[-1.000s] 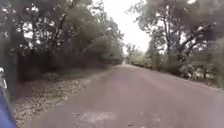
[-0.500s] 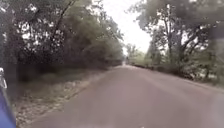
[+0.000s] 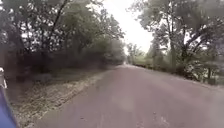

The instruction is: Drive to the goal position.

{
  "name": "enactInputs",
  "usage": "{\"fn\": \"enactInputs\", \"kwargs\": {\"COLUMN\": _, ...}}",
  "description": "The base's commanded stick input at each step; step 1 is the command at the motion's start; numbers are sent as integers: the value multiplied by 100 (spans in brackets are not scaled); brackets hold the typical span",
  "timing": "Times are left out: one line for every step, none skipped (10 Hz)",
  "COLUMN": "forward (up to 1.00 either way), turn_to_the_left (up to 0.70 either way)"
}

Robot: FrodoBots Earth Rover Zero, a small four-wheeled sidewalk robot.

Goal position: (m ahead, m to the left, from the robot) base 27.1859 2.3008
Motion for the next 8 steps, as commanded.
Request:
{"fn": "enactInputs", "kwargs": {"forward": 70, "turn_to_the_left": -1}}
{"fn": "enactInputs", "kwargs": {"forward": 70, "turn_to_the_left": -1}}
{"fn": "enactInputs", "kwargs": {"forward": 70, "turn_to_the_left": -1}}
{"fn": "enactInputs", "kwargs": {"forward": 70, "turn_to_the_left": -1}}
{"fn": "enactInputs", "kwargs": {"forward": 70, "turn_to_the_left": -1}}
{"fn": "enactInputs", "kwargs": {"forward": 70, "turn_to_the_left": -1}}
{"fn": "enactInputs", "kwargs": {"forward": 70, "turn_to_the_left": -2}}
{"fn": "enactInputs", "kwargs": {"forward": 70, "turn_to_the_left": -17}}
